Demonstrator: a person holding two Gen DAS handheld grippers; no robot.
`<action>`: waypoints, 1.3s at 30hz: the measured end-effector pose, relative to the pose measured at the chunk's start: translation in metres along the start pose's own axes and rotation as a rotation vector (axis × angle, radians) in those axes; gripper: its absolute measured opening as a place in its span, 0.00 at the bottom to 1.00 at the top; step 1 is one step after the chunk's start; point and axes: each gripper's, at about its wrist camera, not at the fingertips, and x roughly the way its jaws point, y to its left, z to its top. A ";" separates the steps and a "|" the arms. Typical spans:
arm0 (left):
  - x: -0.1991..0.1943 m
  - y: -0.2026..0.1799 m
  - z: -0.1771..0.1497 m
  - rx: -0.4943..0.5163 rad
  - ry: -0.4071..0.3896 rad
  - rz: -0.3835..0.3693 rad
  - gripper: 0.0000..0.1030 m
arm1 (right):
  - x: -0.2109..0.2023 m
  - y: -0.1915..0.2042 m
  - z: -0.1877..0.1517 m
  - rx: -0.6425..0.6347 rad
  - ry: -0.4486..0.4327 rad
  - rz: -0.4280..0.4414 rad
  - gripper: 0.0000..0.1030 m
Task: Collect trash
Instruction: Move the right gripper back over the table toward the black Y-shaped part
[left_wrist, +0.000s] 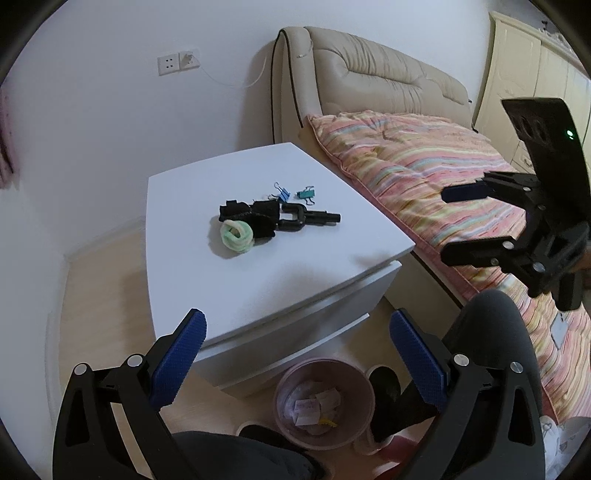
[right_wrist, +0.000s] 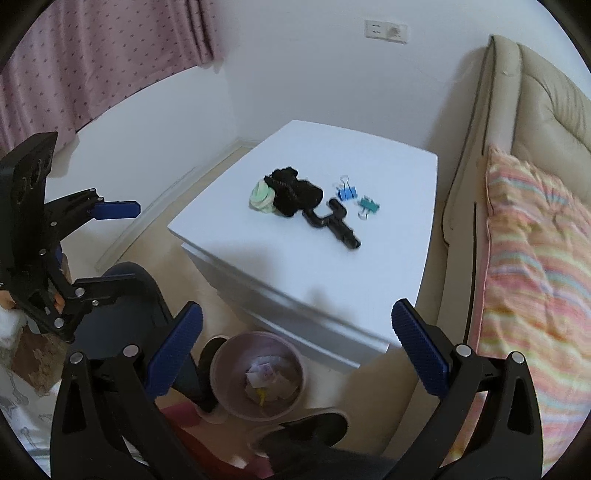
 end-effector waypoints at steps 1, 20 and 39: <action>0.000 0.001 0.002 -0.004 -0.002 -0.001 0.93 | 0.002 -0.002 0.005 -0.014 0.001 0.002 0.97; 0.002 0.026 0.007 -0.061 -0.022 0.003 0.93 | 0.097 -0.027 0.082 -0.296 0.198 0.005 0.97; 0.024 0.044 0.000 -0.109 0.019 0.001 0.93 | 0.170 -0.044 0.087 -0.348 0.373 0.099 0.39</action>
